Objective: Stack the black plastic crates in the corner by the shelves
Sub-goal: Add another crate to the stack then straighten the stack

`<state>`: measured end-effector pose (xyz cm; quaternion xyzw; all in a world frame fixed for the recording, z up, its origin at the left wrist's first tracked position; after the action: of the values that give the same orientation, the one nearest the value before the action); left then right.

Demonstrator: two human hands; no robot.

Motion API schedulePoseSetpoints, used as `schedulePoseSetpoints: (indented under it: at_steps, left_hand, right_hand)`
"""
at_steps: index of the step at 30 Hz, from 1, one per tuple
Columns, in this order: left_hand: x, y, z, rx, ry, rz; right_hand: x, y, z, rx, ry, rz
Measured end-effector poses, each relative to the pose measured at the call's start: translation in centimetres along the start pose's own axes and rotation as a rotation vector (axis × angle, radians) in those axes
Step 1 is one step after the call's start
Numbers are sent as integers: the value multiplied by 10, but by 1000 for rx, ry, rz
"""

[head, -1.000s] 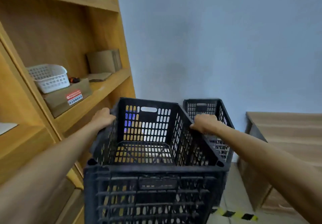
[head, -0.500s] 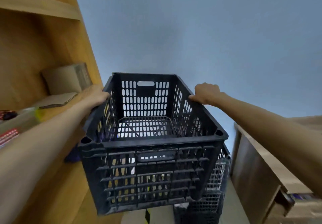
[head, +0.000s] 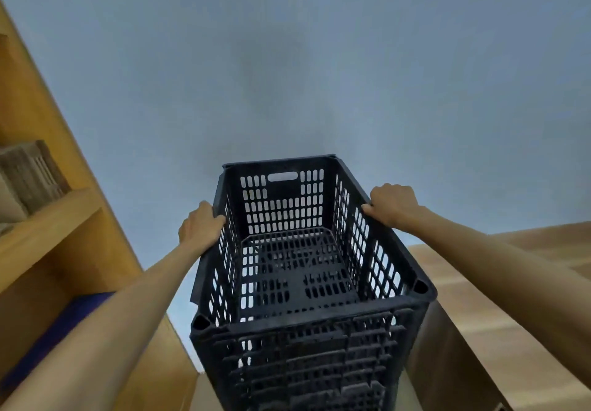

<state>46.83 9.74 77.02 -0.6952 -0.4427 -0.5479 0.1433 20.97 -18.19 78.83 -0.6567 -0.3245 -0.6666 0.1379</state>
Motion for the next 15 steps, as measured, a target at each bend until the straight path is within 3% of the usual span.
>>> schedulePoseSetpoints:
  at_steps: [9, 15]
  left_hand:
    - [-66, 84, -14, -121, 63, 69]
    - [-92, 97, 15, -32, -27, 106]
  right_hand:
    - [-56, 58, -8, -67, -54, 69]
    - [-61, 85, 13, -93, -44, 97]
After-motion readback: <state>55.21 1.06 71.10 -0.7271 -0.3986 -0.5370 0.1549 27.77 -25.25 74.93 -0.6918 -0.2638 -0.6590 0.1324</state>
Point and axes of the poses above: each hand's wrist, its own y-axis towards the middle knuckle, its own x-axis out of the back of the hand, z = x × y, the point moved 6 cm from there along y, towards the middle knuckle, and after that the axes turned 10 degrees about -x, right-handed, at the moved point
